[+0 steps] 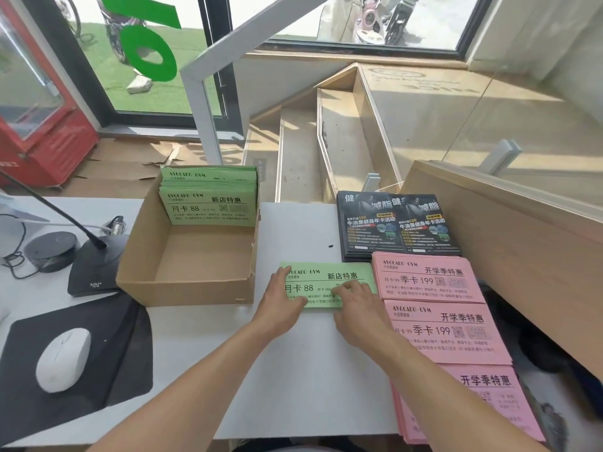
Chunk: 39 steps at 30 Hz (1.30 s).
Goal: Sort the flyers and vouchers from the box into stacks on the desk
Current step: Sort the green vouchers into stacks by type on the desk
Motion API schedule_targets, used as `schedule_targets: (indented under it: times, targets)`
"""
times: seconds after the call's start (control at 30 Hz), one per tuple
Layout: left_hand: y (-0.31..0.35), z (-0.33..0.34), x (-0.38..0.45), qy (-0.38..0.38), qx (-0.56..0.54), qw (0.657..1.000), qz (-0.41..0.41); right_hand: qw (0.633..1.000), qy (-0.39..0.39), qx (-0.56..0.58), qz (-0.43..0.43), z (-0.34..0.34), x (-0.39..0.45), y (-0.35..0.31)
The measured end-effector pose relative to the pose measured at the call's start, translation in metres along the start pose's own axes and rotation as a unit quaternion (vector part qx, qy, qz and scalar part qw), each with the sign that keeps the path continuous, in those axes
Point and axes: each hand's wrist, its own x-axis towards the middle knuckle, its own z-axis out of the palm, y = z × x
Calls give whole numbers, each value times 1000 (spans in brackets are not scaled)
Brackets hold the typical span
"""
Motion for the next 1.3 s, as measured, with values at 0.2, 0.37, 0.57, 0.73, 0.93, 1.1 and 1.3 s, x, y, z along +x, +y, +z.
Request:
schedule_targets:
  times: [0.2,0.37,0.57,0.73,0.93,1.1,1.3]
  targets:
    - [-3,4,-3,42,86,991,90,998,59,33,16,-4,5,-8]
    - [-15,1,-9,-18,148,981,126,999,-12,-31,18,-8,8,-13]
    - [10,-26,-31,59,24,951,303,996,66,58,-11,-22,28,-37]
    - [15,-95,-19,235,4,914,330,948,195,233,-93,-41,57,-98]
    - [-40,-202,39,276,187,928,164,949,184,190,-170,-46,96,-150]
    - [-61,-233,73,227,329,907,132,977,104,98,-161,-47,139,-182]
    - [-52,-234,106,227,343,900,144,985,85,-24,-152,-52,183,-198]
